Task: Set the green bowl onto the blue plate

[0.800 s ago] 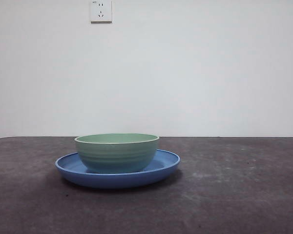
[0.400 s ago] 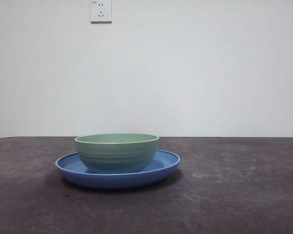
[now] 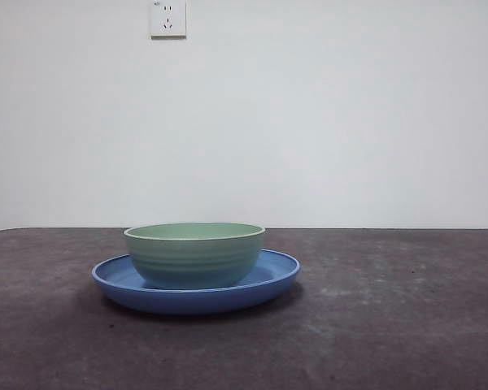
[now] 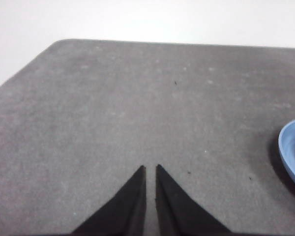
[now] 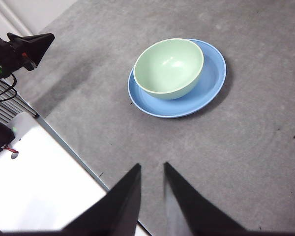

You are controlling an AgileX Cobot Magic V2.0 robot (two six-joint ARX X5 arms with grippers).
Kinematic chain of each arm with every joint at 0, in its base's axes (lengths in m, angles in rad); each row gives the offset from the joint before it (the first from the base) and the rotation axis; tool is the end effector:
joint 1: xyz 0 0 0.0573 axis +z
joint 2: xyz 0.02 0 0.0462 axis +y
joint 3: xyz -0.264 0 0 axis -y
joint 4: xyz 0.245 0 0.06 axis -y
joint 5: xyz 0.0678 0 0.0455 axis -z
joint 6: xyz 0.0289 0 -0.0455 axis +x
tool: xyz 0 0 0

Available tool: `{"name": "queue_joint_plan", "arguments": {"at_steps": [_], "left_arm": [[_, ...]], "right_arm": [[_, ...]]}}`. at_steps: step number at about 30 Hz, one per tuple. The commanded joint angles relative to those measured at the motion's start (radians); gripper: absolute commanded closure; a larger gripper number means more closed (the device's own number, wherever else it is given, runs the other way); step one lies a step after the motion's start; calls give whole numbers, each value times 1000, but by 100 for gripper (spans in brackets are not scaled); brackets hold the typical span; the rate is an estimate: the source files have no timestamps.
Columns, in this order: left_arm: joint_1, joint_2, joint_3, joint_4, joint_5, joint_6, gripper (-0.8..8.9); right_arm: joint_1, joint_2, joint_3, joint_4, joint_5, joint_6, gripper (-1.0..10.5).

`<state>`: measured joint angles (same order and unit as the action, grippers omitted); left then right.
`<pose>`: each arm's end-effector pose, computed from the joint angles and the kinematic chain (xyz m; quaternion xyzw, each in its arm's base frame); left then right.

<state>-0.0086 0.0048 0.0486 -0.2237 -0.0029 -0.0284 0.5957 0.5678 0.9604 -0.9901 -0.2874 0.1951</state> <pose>0.0933 -0.0007 0.1581 -0.0136 0.0899 -0.0016 0.9959 0.0615 0.0516 0.3409 0.0392 0.3292 0.3781 0.8643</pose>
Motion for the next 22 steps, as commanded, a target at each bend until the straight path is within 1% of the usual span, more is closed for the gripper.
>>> {"name": "queue_joint_plan", "arguments": {"at_steps": [1,22], "left_arm": [[3,-2,-36,33,-2,-3,782],[2,-2,-37,37,-2,-3,782]], "right_arm": [[7,4,8,11,0,-1,877],[7,4,8,12,0,-1,877]]}}
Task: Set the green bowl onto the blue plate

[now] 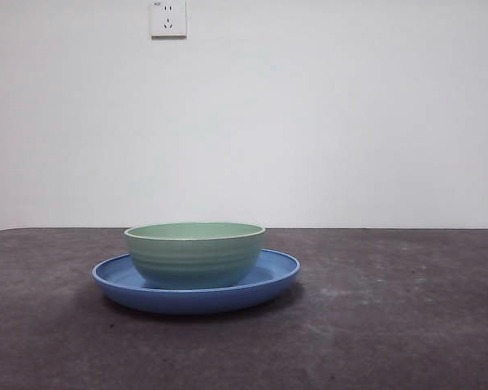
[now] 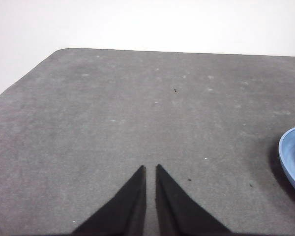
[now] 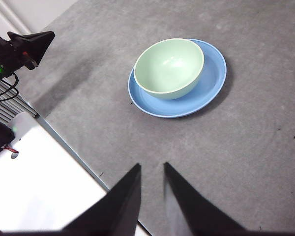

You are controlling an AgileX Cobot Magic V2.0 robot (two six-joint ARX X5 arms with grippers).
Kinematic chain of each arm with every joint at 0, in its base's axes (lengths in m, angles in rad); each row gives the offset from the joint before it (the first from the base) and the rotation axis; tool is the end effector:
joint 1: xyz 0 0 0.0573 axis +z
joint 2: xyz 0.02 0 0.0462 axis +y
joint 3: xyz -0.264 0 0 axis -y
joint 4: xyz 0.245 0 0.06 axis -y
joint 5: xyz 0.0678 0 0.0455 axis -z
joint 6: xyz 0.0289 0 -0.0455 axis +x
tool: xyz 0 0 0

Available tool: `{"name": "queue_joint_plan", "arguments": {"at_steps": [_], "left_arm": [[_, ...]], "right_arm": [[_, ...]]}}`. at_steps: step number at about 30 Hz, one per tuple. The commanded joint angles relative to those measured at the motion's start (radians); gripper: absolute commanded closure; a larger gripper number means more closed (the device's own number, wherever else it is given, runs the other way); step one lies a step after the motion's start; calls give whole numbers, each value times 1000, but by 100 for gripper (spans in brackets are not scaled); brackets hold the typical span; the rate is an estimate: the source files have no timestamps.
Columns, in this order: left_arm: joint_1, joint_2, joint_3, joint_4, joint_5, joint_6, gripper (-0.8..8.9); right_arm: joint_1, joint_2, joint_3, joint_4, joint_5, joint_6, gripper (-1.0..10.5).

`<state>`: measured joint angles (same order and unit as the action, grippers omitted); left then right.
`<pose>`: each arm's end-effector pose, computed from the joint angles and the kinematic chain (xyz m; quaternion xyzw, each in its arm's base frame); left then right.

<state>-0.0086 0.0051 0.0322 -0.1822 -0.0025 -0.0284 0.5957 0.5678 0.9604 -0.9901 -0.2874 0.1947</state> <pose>0.0948 -0.0007 0.1565 -0.0137 0.0775 -0.0019 0.9969 0.0615 0.0516 0.3409 0.0390 0.3292 0.3782 0.8643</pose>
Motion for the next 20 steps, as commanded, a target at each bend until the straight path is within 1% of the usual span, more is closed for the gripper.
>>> {"name": "queue_joint_plan", "arguments": {"at_steps": [1,4,5,6,8,10,12,14,18,20], "left_arm": [[2,-2,-21,-5,-2,-4,782],[2,-2,-21,-5,-2,-4,782],[2,-2,-21,-5,-2,-3,782],[2,-2,-21,-5,-2,-4,782],[2,-2,-21,-5,-2,-4,782],[2,-2,-21,-5,-2,-4,782],[2,-2,-21,-5,-2,-4,782],[2,-2,-21,-5,-2,-4,782],[2,-2,-21,-5,-2,-4,782],[2,-2,-21,-5,-2,-4,782]], "right_arm": [[7,4,8,12,0,0,877],[-45,-14,8,14,-3,-7,878],[-85,-26,2,33,12,-62,879],[-136,-47,-11,59,5,-98,879],[-240,-98,-64,134,-16,-137,879],[-336,-163,-155,245,-14,-159,879],[-418,-240,-280,378,16,-182,879],[-475,-309,-403,504,49,-193,879],[-557,-435,-623,725,54,-196,879],[-582,-475,-707,801,80,-209,879]]}}
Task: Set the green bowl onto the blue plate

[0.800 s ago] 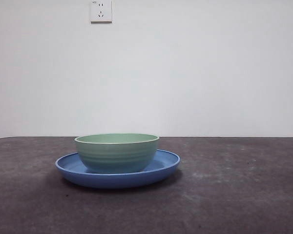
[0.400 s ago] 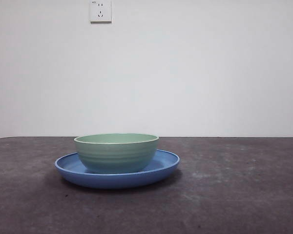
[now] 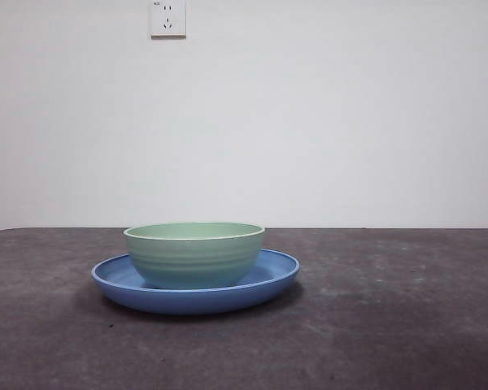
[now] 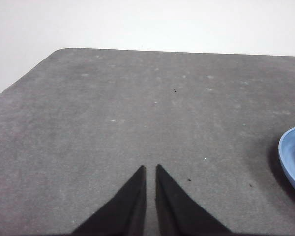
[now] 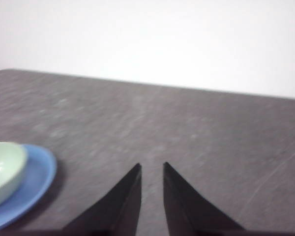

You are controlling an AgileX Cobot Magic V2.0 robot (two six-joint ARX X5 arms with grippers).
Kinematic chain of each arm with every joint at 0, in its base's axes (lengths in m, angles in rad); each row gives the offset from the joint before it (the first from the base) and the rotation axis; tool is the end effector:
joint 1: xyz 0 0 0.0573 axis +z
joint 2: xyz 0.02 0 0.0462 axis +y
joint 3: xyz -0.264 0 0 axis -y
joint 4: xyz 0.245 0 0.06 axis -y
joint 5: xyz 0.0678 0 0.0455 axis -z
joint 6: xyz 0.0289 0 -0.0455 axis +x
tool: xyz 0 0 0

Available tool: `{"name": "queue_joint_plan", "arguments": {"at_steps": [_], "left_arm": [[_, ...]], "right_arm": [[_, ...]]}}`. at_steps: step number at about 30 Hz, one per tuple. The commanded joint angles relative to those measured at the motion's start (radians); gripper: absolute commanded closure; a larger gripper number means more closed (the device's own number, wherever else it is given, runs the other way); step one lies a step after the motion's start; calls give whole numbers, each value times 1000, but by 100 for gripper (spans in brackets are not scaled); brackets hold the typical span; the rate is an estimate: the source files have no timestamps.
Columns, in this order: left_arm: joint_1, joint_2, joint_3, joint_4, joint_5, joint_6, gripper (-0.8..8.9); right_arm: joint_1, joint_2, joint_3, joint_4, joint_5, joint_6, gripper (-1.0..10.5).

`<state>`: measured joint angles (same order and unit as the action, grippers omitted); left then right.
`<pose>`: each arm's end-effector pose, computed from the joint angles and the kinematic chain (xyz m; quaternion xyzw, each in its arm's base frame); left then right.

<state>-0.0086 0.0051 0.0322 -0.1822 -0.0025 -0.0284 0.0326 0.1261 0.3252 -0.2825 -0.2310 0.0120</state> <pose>0.0948 -0.0007 0.1565 -0.0137 0.0775 -0.0019 0.9969 0.0817 0.0093 0.2360 0.0101 0.0423 0.1311 0.9904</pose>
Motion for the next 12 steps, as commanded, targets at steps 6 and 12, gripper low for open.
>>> {"name": "queue_joint_plan", "arguments": {"at_steps": [6,12], "left_arm": [[2,-2,-21,-5,-2,-4,782],[2,-2,-21,-5,-2,-3,782]], "right_arm": [[-48,-93,-242,242,104,-19,879],[-48,-117,-302,243,184,-17,879]]}}
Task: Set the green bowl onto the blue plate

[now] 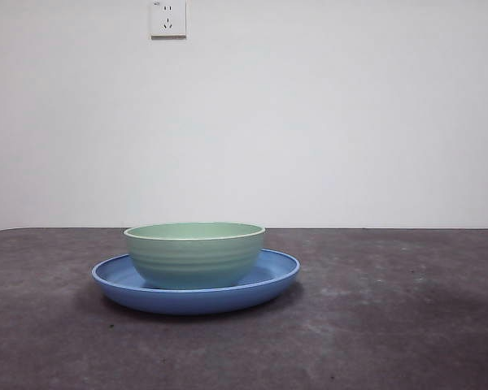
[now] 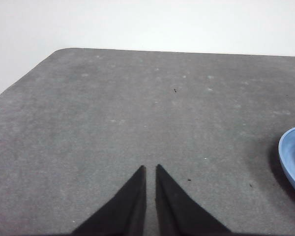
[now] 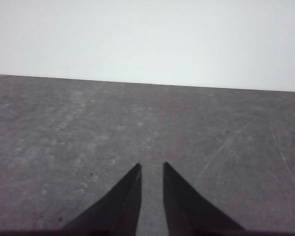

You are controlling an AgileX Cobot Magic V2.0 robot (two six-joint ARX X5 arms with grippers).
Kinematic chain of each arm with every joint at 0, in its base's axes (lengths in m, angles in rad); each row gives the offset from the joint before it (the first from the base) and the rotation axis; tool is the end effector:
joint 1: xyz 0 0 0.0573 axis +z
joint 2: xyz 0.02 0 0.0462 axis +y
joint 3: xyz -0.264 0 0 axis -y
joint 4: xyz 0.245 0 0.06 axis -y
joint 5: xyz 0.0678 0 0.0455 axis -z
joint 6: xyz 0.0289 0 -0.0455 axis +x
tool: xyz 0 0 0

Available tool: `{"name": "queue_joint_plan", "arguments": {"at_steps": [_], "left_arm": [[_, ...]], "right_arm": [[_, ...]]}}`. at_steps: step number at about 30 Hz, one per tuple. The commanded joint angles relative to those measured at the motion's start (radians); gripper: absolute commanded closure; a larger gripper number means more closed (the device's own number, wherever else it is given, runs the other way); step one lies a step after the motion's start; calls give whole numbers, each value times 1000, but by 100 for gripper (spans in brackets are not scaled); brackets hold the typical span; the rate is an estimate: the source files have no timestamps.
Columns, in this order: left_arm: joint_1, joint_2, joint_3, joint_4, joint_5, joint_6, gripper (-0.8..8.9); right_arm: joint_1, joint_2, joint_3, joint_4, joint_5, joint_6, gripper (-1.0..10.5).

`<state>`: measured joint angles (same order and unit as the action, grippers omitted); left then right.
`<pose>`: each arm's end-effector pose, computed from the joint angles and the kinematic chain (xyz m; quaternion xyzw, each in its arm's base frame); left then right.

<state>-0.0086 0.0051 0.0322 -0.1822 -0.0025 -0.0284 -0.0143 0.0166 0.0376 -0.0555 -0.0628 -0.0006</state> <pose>0.0948 -0.0007 0.1565 -0.0137 0.0775 -0.0019 0.9969 0.0963 0.0004 0.1697 0.0004 0.0172 0.0242 0.9996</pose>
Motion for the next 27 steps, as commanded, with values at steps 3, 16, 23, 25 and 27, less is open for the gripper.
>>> {"name": "queue_joint_plan", "arguments": {"at_steps": [3,16,23,25,27], "left_arm": [[2,-2,-21,-5,-2,-3,782],[2,-2,-21,-5,-2,-4,782],[2,-2,-21,-5,-2,-3,782],[2,-2,-21,-5,-2,-3,782],[2,-2,-21,-5,-2,-4,782]], "right_arm": [[-2,-12,-26,2,19,-5,879],[-2,-13,-26,-125,63,-3,879],[-2,-13,-26,-103,63,-3,879],[-2,-13,-26,-98,63,-3,879],[-2,-13,-26,-98,63,-3,879]]}}
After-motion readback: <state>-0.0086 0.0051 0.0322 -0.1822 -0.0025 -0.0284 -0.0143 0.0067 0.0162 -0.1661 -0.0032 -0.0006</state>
